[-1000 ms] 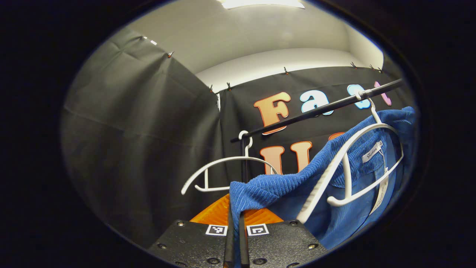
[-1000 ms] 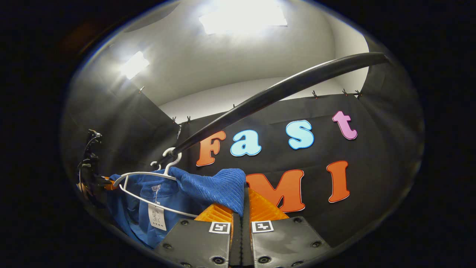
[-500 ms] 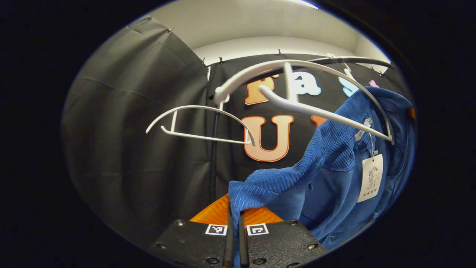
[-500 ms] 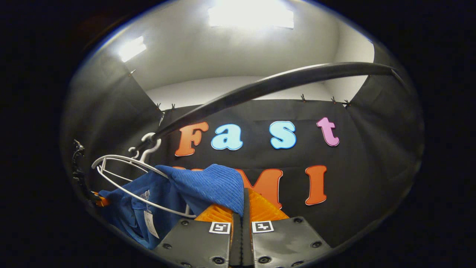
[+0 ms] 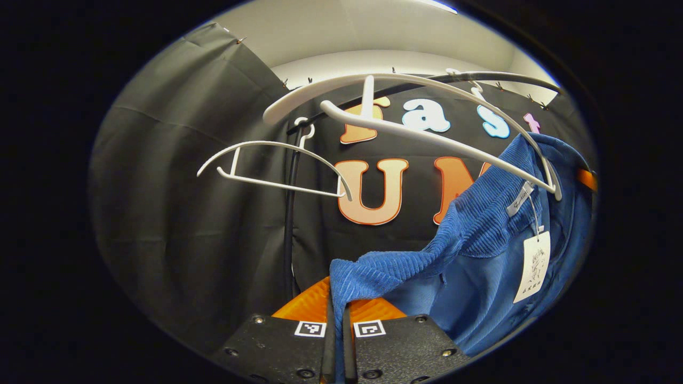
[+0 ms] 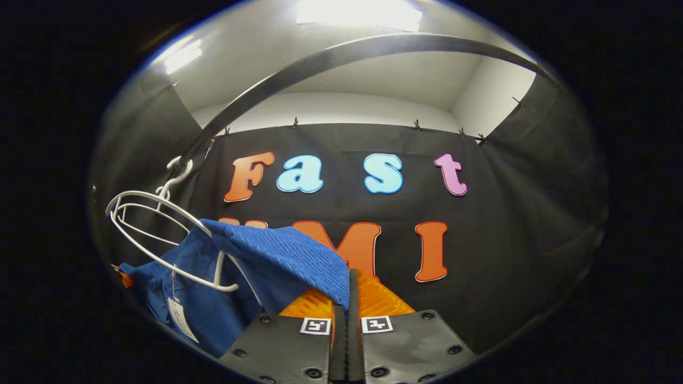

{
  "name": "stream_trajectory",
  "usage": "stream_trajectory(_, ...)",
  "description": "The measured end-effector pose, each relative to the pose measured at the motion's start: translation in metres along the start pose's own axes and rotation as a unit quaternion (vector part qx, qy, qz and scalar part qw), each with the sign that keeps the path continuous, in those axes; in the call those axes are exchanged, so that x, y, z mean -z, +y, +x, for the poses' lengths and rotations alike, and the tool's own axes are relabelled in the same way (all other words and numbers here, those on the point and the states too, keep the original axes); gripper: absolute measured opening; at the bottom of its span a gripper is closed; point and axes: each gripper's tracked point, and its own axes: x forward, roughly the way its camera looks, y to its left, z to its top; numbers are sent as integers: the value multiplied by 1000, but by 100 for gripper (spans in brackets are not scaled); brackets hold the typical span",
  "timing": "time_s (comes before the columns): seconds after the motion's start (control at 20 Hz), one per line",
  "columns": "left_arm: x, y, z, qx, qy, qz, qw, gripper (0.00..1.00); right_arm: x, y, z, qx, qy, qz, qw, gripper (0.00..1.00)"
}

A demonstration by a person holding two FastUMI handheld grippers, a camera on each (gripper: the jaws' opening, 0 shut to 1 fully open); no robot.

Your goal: Grasp the clothes on the hanger with both hands and then place them into the laundry hamper below.

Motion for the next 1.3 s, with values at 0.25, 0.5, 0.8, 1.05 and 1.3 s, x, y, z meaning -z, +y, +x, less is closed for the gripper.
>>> stream_trajectory(0.25,14,-13,-15,1,8,-3,1000,6,48,-24,11,36,50,-18,998,7)
stream_trajectory(0.5,28,-7,-25,-7,24,-31,999,6,66,-27,4,26,72,0,997,7)
stream_trajectory(0.8,45,11,-46,-29,43,-66,996,6,89,-10,-23,-22,103,8,994,8)
stream_trajectory(1.05,35,6,-59,-20,40,-54,998,6,86,21,-36,-74,98,-5,992,8)
stream_trajectory(1.3,46,-47,-61,46,67,-61,995,6,105,88,-59,-165,133,19,977,7)
